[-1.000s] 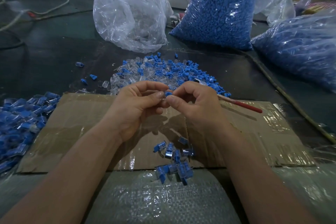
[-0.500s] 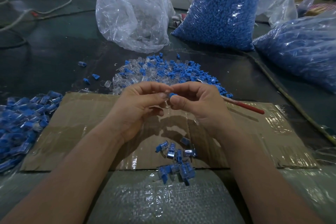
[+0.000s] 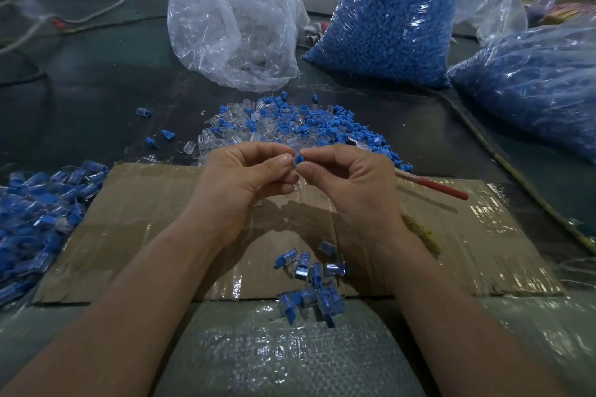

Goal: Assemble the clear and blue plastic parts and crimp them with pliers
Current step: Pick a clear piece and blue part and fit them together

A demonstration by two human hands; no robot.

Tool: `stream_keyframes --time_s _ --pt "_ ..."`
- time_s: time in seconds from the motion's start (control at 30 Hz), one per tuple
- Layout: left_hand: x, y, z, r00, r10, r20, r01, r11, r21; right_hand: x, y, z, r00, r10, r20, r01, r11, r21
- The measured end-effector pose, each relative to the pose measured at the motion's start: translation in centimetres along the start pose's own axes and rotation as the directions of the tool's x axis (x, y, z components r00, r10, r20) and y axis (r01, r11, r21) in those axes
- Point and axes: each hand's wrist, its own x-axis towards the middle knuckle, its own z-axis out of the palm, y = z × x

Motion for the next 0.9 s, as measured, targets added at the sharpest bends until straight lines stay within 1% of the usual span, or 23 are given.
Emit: stream_keyframes --time_s 0.17,0.37,0.57,0.67,0.83,0.9 --pt "-0.10 -0.08 0.07 1.000 -0.014 0.005 0.014 1.000 -0.005 -0.09 0.19 -0.28 0.999 -0.003 0.040 0.004 1.000 -0.017" --pt "0.00 -0.25 -0.13 0.999 -0.026 0.035 0.025 0.998 0.050 -0.03 0.26 -0.49 0.995 -0.037 0.092 0.039 0.999 -0.023" --pt "0.17 -0.05 -0.25 0.998 -0.041 0.054 0.040 0.999 0.007 0.15 0.39 -0.70 0.994 -0.056 0.094 0.059 0.998 -0.036" --pt "0.15 -0.08 -0.29 0.998 -0.033 0.050 0.031 0.999 0.044 0.10 0.36 -0.76 0.992 -0.044 0.116 0.048 0.998 -0.033" --pt "0.07 -0.02 -0.21 1.000 -0.018 0.019 0.014 0.988 0.154 0.08 0.57 -0.69 0.987 -0.028 0.157 0.032 0.999 -0.027" --pt "0.06 0.02 -0.13 1.000 -0.017 0.006 0.016 0.987 0.157 0.01 0.69 -0.69 0.985 -0.015 0.172 0.014 1.000 0.007"
